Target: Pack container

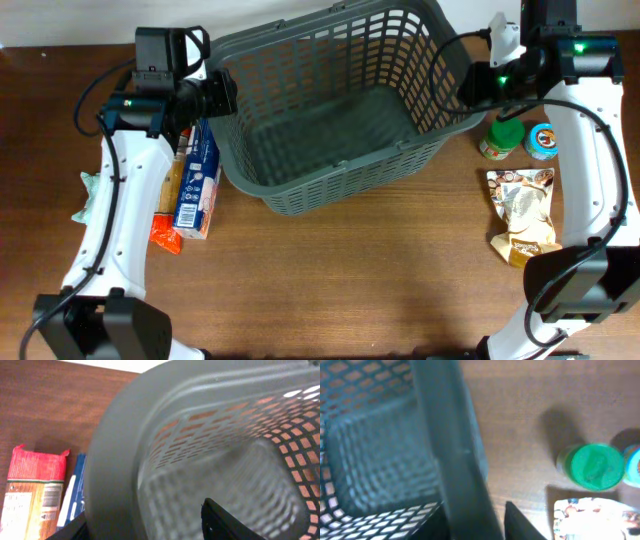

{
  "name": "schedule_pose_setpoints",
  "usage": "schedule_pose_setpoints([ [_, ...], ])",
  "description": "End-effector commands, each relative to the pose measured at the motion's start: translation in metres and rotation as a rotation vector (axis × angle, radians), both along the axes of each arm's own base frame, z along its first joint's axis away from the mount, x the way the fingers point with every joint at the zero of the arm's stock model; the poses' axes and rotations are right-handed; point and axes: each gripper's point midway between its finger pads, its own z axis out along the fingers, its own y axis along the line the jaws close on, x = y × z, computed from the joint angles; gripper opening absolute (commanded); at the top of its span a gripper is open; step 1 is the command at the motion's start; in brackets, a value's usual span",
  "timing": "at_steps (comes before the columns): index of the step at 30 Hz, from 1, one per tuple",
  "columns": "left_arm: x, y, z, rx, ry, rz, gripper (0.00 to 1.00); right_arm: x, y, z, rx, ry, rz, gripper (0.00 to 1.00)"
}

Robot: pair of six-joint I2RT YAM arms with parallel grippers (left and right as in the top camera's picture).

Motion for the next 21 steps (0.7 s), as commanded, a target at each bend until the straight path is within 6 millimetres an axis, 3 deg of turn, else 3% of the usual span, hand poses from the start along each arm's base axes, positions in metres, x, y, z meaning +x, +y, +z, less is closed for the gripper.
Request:
schedule_pose_setpoints([
  [1, 0.009, -0.003, -0.008, -0.011, 0.011, -0.01, 0.5, -0.01, 0.001, 0.0, -0.011, 0.028, 0.007, 0.28],
  [7, 0.02, -0.003, -0.024, 0.015, 0.032, -0.037, 0.49, -0.027, 0.002, -0.005, -0.003, 0.101, 0.011, 0.25],
  [12, 0.033, -0.004, -0.02, 0.038, 0.008, -0.063, 0.49, -0.041, 0.011, -0.001, 0.002, 0.13, 0.042, 0.26],
  [21, 0.065, -0.007, -0.009, 0.051, -0.041, -0.078, 0.49, -0.06, 0.061, 0.013, 0.002, 0.112, 0.168, 0.27],
])
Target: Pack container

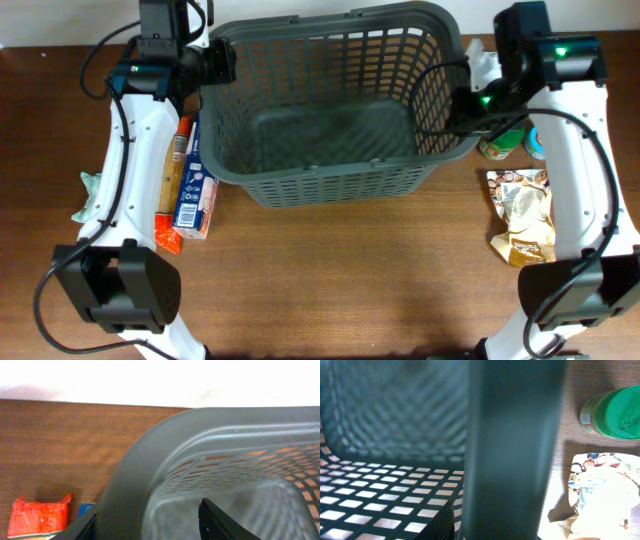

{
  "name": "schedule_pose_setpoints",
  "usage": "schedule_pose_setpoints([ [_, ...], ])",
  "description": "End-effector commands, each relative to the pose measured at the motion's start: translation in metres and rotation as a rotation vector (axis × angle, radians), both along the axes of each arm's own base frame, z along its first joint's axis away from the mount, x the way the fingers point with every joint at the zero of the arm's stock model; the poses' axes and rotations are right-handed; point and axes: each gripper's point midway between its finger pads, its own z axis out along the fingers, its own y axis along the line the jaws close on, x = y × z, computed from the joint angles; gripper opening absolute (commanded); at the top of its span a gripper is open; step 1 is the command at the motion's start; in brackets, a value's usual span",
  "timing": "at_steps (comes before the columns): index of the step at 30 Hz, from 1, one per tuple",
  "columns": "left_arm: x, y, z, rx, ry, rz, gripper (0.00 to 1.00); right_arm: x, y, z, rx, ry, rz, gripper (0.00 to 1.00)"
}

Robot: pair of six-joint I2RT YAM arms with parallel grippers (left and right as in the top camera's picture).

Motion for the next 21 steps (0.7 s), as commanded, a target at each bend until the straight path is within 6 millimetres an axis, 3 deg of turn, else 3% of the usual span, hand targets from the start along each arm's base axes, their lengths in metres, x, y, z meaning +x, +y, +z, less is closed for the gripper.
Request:
schedule_pose_setpoints([
  [1, 0.01, -0.004, -0.015, 0.012, 0.024, -0.029, 0.49, -0.01, 0.036, 0.019, 0.041, -0.055, 0.1, 0.27],
  [4, 0.012, -0.004, -0.012, 0.017, 0.017, -0.034, 0.49, -0.006, 0.036, 0.02, 0.039, -0.068, 0.079, 0.27],
  [8, 0.008, -0.001, 0.008, 0.046, 0.008, -0.044, 0.55, 0.0, 0.036, 0.022, 0.039, -0.092, 0.078, 0.32],
  [15, -0.008, 0.016, 0.04, 0.129, 0.027, 0.006, 0.76, 0.011, 0.025, 0.025, 0.02, -0.132, 0.047, 0.44],
  [21, -0.021, 0.024, 0.057, 0.154, 0.042, 0.032, 0.83, 0.019, -0.001, 0.026, 0.017, -0.147, -0.019, 0.57],
])
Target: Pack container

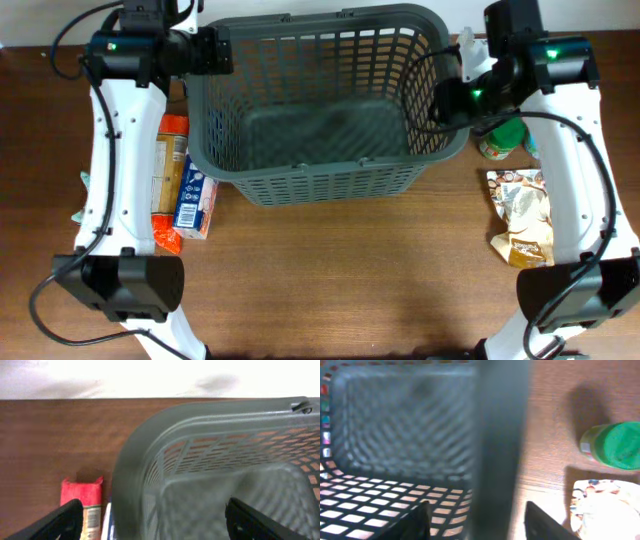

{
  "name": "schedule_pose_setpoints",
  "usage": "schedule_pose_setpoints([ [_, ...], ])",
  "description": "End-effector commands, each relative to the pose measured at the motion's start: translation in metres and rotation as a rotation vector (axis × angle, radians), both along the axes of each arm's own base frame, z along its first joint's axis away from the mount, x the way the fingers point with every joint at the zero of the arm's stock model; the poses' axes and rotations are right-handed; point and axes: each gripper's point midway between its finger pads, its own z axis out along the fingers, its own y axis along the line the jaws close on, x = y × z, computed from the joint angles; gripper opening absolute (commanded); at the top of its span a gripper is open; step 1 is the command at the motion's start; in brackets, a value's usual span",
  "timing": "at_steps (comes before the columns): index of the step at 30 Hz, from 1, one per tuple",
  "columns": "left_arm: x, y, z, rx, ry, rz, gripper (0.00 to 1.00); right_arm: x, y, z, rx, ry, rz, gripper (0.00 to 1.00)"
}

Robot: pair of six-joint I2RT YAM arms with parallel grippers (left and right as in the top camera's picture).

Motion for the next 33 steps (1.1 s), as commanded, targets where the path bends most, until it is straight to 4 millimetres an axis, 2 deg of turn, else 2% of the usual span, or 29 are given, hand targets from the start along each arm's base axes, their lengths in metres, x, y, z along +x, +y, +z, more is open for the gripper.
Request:
schedule_pose_setpoints([
  [1, -0.006, 0.016, 0.02, 0.073, -0.02, 0.053, 0.84, 0.0, -0.024, 0.015, 0.009, -0.04, -0.058, 0.58],
  [8, -0.023, 0.038, 0.042, 0.099, -0.013, 0.107, 0.84, 0.002, -0.05, 0.021, 0.021, -0.062, -0.117, 0.58],
  [14, -0.044, 0.069, 0.049, 0.104, 0.033, 0.17, 0.84, -0.002, -0.047, 0.047, 0.071, -0.139, -0.103, 0.62],
  [19, -0.061, 0.089, 0.042, 0.101, 0.1, 0.213, 0.84, -0.009, -0.042, 0.074, 0.093, -0.209, -0.087, 0.66],
  [24, -0.083, 0.085, 0.023, 0.082, 0.22, 0.203, 0.83, -0.018, -0.043, 0.092, 0.077, -0.266, -0.077, 0.68],
  [33, -0.108, 0.075, 0.002, 0.042, 0.368, 0.174, 0.84, -0.018, -0.047, 0.093, 0.054, -0.274, -0.089, 0.7],
])
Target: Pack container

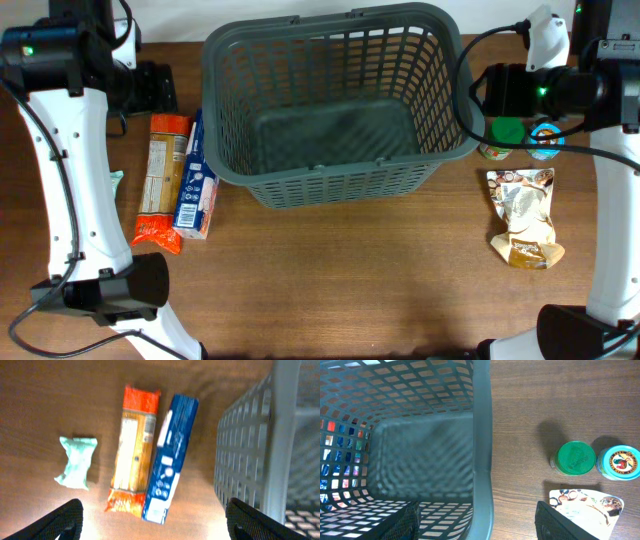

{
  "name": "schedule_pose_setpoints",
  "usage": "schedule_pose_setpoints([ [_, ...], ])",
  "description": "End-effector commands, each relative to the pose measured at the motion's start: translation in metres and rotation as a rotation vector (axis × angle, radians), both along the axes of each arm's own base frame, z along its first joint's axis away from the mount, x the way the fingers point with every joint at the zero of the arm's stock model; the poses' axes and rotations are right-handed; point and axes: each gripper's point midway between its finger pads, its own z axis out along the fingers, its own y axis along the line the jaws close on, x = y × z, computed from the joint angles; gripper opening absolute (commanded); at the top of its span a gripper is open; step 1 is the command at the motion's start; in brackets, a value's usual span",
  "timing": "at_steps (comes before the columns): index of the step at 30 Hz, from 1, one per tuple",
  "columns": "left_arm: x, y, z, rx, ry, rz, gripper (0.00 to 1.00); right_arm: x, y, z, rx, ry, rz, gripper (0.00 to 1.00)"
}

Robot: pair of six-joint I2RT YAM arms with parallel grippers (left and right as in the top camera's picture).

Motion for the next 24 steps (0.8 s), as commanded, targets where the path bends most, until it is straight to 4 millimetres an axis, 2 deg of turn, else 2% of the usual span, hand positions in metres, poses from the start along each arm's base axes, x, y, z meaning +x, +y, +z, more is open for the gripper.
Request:
schedule_pose_setpoints([
  [1, -0.001, -0.009, -0.008, -0.047, 0.034, -0.02, 0.83, -0.001, -0.003, 0.011, -0.016, -0.036, -0.002, 0.7],
  [3, 0.001, -0.018, -0.01, -0.095, 0.036, -0.04, 0.79, 0.0, -0.005, 0.011, -0.025, -0.038, -0.009, 0.7],
  [6, 0.001, -0.026, -0.014, -0.143, 0.047, -0.058, 0.56, 0.0, -0.006, 0.011, -0.03, -0.037, -0.013, 0.7],
  [10, -0.004, -0.025, -0.03, -0.143, 0.105, -0.049, 0.33, 0.0, -0.006, 0.011, -0.031, -0.037, -0.012, 0.7],
  [13, -0.008, -0.026, -0.043, -0.15, 0.155, -0.044, 0.25, 0.0, -0.006, 0.011, -0.031, -0.037, -0.013, 0.71],
  [15, -0.012, -0.027, -0.049, -0.15, 0.178, -0.048, 0.13, 0.0, -0.008, 0.01, -0.04, -0.037, -0.02, 0.71],
  [16, -0.015, -0.028, -0.049, -0.144, 0.182, -0.054, 0.1, 0.0, -0.011, 0.01, -0.056, -0.035, -0.031, 0.71],
  [19, -0.022, -0.021, -0.034, -0.062, 0.145, -0.048, 0.09, 0.0, -0.013, 0.009, -0.064, -0.034, -0.036, 0.72],
  [24, -0.047, -0.023, 0.014, 0.013, 0.01, -0.054, 0.11, 0.0, -0.013, 0.009, -0.064, -0.034, -0.037, 0.72],
])
